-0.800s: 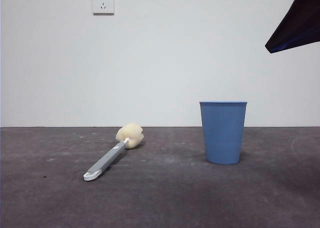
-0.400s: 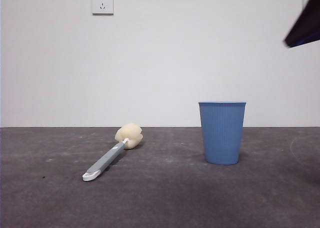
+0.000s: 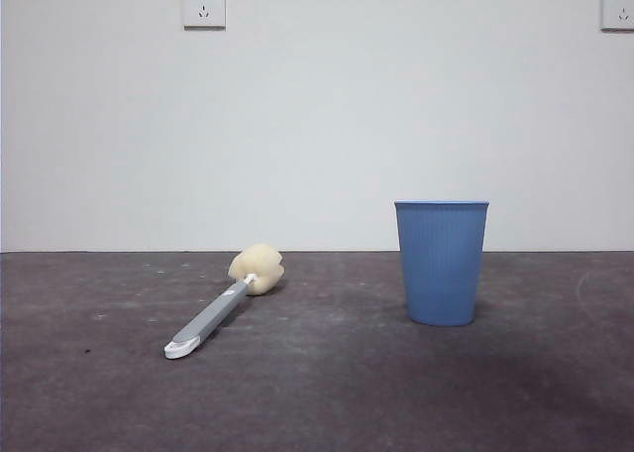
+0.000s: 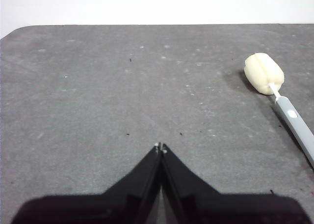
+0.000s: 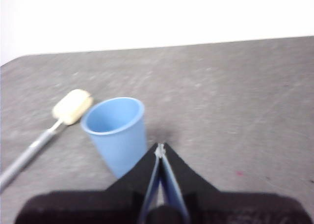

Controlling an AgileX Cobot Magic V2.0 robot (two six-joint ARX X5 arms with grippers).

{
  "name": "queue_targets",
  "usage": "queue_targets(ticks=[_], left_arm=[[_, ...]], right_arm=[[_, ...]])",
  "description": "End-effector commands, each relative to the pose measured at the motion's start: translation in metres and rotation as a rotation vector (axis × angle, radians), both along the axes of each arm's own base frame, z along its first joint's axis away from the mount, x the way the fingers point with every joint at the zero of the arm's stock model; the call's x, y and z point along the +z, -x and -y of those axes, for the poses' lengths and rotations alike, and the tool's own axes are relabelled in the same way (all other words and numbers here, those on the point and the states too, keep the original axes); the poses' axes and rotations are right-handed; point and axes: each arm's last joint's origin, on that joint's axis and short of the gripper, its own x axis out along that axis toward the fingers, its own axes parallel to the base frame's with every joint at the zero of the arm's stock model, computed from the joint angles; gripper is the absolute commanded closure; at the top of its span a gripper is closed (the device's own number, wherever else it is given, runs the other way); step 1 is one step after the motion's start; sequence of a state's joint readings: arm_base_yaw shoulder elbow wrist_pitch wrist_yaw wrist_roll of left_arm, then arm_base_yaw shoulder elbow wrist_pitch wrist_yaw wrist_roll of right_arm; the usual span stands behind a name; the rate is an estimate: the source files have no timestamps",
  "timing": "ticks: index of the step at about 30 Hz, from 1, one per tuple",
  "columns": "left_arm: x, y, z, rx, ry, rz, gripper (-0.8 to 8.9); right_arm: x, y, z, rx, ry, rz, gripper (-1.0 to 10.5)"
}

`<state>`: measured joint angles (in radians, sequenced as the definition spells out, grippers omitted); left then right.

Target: Pick up the cup brush,pick up the cup,insert the brush into the cup,clean the cup,put the cup brush back,put the cup back to the fixed position on the table

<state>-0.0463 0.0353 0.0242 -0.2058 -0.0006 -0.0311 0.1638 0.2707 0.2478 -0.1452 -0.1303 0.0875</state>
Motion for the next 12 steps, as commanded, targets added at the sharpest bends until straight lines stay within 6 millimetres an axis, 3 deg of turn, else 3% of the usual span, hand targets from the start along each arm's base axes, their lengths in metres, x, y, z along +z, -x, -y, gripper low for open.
queue_targets(ticks=[1,5,12], left_arm=[[-0.004,0.0,0.0,0.002,0.009,-0.011,8.16],[-0.004,0.0,0.0,0.002,0.008,-0.011,8.16],[-0.004,0.0,0.0,0.002,0.008,-0.011,8.16]], right_arm=[[-0.024,0.003,0.005,-0.042,0.006,0.027,9.5],[-0.044,0.005,0.008,-0.07,0.007,0.025,9.5],[-0.063,0.007,0.009,-0.078,0.01,-0.001,9.5]])
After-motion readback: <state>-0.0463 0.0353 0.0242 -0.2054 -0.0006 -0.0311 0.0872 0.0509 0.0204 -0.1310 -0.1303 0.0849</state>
